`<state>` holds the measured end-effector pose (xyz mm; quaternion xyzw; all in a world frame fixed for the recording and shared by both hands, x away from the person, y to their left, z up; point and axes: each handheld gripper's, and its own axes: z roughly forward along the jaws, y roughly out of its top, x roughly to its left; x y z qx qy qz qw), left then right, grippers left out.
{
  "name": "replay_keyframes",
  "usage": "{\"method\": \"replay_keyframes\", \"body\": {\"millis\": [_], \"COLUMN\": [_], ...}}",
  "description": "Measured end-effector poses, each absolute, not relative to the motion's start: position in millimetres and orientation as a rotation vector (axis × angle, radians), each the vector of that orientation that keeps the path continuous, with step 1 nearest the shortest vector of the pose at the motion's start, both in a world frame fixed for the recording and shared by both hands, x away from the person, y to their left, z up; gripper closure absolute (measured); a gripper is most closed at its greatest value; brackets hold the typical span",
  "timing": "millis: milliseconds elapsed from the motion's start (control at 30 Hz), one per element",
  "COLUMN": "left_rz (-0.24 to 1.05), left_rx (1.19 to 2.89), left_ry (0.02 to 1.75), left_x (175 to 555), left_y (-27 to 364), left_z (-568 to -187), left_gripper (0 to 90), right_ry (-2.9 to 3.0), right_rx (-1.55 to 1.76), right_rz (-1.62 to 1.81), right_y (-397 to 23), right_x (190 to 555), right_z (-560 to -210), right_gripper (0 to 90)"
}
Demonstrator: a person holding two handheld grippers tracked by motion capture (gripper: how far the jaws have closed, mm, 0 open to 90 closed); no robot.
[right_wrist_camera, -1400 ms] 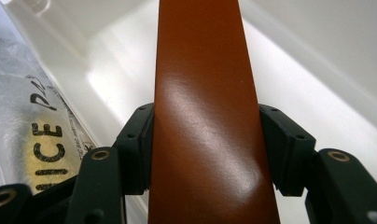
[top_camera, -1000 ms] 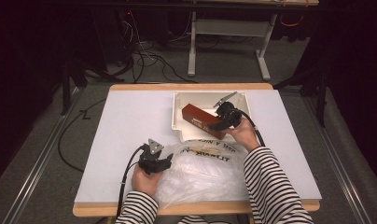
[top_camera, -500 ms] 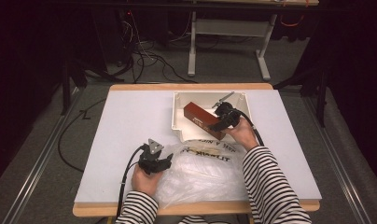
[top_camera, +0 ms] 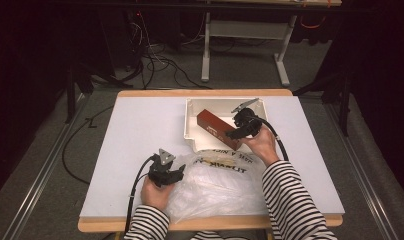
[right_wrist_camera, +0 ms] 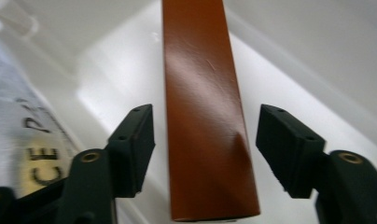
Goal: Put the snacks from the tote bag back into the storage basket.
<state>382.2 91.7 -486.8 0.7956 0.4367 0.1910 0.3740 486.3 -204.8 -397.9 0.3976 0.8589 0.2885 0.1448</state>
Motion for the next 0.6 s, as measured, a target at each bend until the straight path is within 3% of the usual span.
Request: {"method": "replay_keyframes", "body": {"millis": [100,300,600], "left_rz": [0.485,0.482,0.482], "left_rx": [2.036,2.035,2.036], "left_ry": [1.118,1.118,1.117], "left_x": [382,382,382], "left_y": [92,92,92], "left_z": [-487,-487,-487], "left_gripper": [40.4,40.3,40.2], "right_ry": [2.472,2.504,2.504], "right_rx": [1.128,1.119,1.167], "right_rz": [0.867,0.916,0.912], "right_y": [-201,-192,-193], "right_x": [480,469,462], "right_z": [-394,-395,-411], "right_gripper": [58.0,76.7,89.1]}}
